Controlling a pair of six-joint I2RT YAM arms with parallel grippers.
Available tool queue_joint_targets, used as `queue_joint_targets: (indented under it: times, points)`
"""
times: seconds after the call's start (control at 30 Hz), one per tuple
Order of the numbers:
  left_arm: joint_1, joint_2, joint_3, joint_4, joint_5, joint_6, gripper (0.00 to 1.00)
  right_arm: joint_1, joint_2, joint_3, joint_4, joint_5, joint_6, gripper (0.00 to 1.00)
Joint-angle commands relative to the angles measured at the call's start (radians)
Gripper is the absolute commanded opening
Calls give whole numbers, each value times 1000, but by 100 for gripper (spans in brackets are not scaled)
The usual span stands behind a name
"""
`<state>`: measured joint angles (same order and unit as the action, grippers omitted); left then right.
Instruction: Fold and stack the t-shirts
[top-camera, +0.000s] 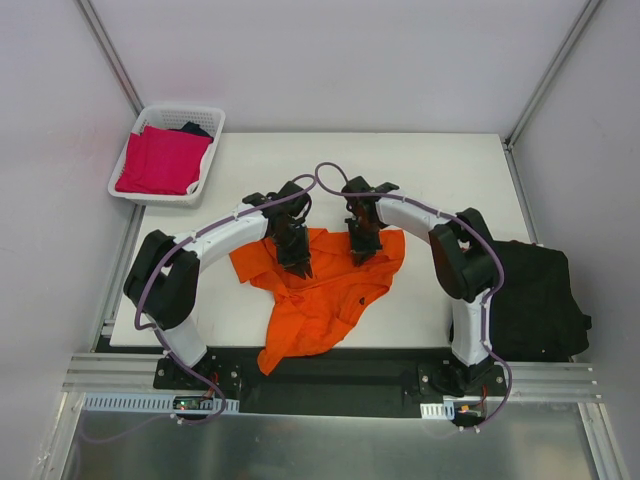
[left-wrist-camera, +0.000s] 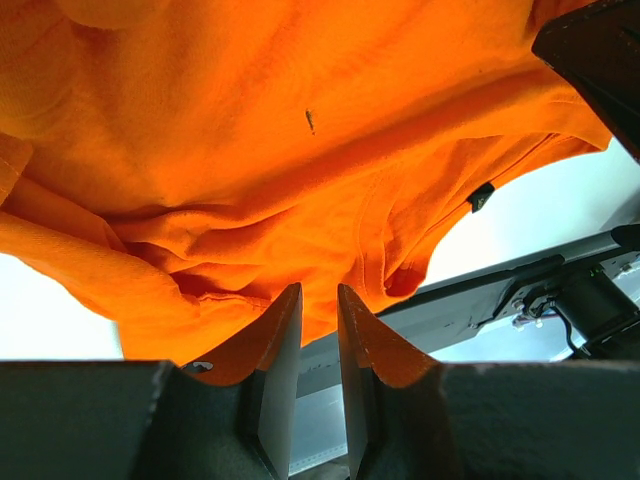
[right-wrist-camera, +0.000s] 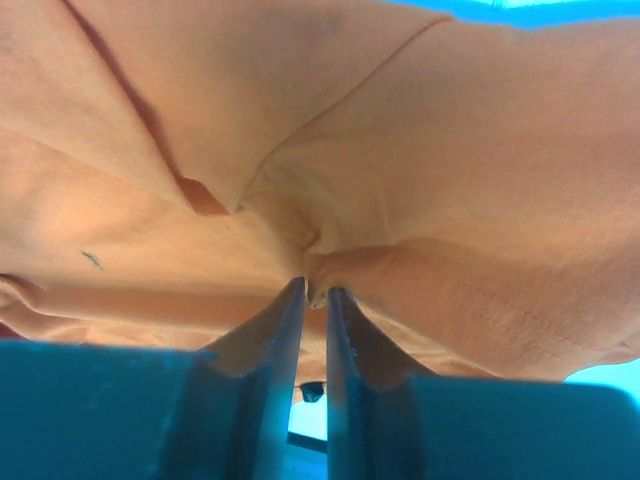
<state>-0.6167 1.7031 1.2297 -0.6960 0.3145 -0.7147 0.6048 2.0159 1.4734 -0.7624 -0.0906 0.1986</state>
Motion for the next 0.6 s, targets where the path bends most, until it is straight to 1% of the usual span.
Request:
queue_joint_targets:
  times: [0.0, 0.07, 0.3, 0.4, 0.53, 0.57]
  points:
    - [-8, -30, 7, -20, 17, 4, 21, 3, 10, 5, 8, 6, -11, 5]
    - [-8, -30, 7, -20, 18, 4, 21, 3, 17, 10, 8, 3, -10, 1]
    - [-8, -20, 30, -22, 20, 11, 21, 3, -5, 51, -28, 26, -11, 1]
    - [-8, -14, 53, -26, 20, 17, 21, -3, -28, 122, -75, 52, -14, 1]
    - [-9, 9, 106, -37, 20, 27, 21, -33, -25, 258, -156, 71, -21, 1]
    - [-8, 13, 116, -42, 20, 31, 21, -40, -17, 321, -166, 72, -21, 1]
